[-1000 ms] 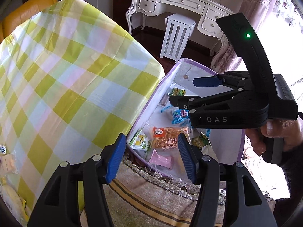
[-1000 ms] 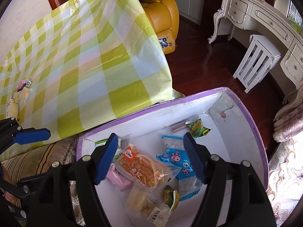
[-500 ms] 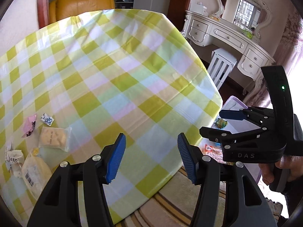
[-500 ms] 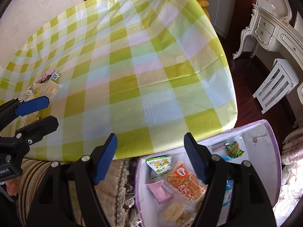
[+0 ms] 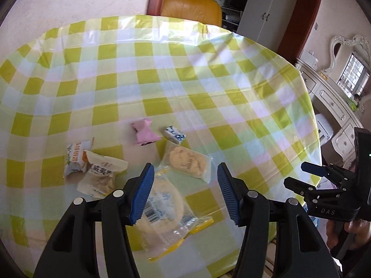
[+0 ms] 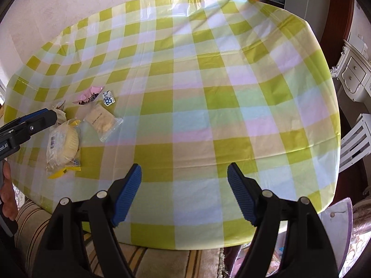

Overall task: Organize snacks
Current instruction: 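Move both open tools back over the remaining snacks on the table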

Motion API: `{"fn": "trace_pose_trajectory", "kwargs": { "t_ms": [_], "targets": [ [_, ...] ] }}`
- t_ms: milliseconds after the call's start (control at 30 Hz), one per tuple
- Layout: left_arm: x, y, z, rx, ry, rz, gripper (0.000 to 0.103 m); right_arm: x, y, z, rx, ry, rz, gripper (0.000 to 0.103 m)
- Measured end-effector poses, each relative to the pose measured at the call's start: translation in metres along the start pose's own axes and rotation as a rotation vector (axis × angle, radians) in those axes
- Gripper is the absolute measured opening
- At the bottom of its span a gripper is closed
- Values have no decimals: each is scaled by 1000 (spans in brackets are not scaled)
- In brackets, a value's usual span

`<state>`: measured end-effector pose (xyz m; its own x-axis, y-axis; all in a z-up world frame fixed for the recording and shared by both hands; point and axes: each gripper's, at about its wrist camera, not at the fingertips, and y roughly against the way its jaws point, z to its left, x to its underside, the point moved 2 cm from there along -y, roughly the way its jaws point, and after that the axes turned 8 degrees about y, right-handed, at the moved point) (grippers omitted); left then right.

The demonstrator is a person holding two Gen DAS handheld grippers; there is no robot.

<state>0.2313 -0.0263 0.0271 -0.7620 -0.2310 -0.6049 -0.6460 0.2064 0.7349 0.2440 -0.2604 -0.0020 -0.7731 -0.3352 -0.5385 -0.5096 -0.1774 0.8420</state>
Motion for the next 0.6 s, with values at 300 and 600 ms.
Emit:
{"fn": "trace_pose_trajectory", "kwargs": {
  "t_ms": [300, 600],
  "targets": [
    [-17, 5, 102, -127, 206, -37, 55, -34, -33, 49, -76, 125, 3, 77],
    [-17, -10, 146, -150, 299, -13, 55, -54, -62, 85, -102, 232, 16, 77]
  ]
}}
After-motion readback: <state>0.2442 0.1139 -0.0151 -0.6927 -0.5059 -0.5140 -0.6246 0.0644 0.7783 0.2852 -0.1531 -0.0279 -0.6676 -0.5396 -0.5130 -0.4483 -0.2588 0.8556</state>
